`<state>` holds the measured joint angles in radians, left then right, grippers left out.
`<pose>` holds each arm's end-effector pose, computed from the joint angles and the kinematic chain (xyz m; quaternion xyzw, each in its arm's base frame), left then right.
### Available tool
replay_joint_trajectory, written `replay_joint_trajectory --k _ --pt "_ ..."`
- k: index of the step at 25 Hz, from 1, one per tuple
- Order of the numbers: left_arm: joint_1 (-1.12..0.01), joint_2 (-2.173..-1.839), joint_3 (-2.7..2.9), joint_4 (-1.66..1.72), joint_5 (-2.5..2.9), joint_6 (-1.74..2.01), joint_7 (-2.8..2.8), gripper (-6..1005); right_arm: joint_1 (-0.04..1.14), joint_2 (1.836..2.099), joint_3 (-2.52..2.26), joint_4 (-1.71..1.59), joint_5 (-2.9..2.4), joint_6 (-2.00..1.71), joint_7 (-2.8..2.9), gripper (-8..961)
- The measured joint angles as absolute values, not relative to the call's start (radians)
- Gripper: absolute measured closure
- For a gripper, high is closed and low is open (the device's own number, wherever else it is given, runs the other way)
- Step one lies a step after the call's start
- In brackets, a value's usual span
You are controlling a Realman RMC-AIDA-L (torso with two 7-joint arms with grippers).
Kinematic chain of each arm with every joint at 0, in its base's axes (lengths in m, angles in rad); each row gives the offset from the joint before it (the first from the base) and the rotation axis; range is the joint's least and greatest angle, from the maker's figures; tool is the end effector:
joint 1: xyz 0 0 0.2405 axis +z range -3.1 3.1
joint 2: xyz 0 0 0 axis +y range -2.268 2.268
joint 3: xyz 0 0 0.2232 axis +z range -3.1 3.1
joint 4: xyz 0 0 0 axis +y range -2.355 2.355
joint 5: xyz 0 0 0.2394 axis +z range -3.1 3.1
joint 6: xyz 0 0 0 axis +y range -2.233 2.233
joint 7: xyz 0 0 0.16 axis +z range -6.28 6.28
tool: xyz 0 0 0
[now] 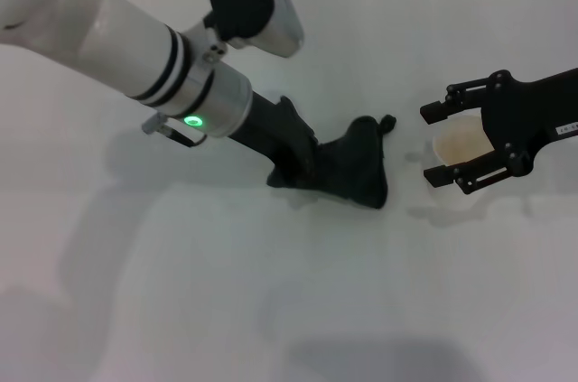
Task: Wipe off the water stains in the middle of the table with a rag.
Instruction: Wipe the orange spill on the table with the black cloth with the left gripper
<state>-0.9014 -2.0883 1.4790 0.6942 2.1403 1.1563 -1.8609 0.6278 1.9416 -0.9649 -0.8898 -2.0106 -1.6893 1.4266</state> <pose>-0.1263 0.3924 -0.1065 -0.9933 -0.0801 0.0651 0.0519 0.1893 0.3693 0.0485 -0.9922 0.0275 0.1086 0.0547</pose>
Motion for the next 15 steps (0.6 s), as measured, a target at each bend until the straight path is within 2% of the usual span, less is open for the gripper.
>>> replay_joint_trajectory --k 15 --pt "-0.887 -2.084 1.537 0.727 2.122 1.204 -1.874 912 0.618 1.941 -0.962 -0.890 -2.018 -1.688 1.421 123"
